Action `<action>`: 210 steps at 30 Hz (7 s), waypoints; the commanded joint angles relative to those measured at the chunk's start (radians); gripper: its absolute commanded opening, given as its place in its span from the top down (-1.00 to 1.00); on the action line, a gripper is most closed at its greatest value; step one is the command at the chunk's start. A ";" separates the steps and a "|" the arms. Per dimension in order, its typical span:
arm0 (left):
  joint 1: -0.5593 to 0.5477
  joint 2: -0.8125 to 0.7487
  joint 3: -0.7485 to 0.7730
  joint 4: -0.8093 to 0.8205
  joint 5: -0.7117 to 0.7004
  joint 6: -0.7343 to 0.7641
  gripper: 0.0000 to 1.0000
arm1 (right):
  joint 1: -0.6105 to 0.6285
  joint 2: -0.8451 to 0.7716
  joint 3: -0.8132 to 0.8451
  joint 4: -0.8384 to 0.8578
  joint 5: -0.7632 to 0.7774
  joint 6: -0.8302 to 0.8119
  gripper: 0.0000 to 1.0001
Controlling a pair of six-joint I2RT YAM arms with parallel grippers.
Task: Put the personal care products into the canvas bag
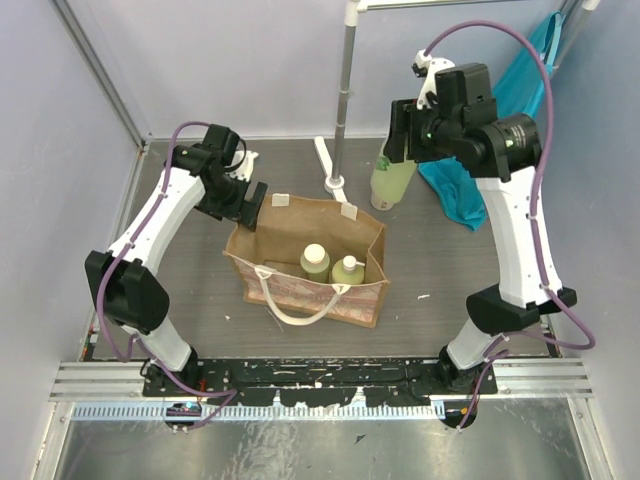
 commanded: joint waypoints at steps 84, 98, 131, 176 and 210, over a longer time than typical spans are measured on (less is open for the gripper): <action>0.002 -0.035 -0.005 0.006 -0.024 0.011 -0.96 | 0.509 0.083 -0.880 0.896 0.044 -0.146 -0.35; 0.003 -0.042 -0.011 0.012 -0.023 0.009 -0.96 | 0.507 -0.026 -0.691 0.745 0.051 -0.115 -0.95; 0.003 -0.038 -0.030 0.046 -0.033 -0.001 -0.96 | -0.066 0.222 -0.423 0.557 0.251 0.053 -1.00; 0.002 0.009 -0.004 0.006 -0.076 -0.032 -0.96 | -0.154 0.573 -0.282 0.442 0.052 -0.010 -0.10; 0.003 0.041 0.017 0.020 -0.062 0.018 -0.96 | -0.152 0.023 -0.175 0.474 -0.494 -0.063 0.99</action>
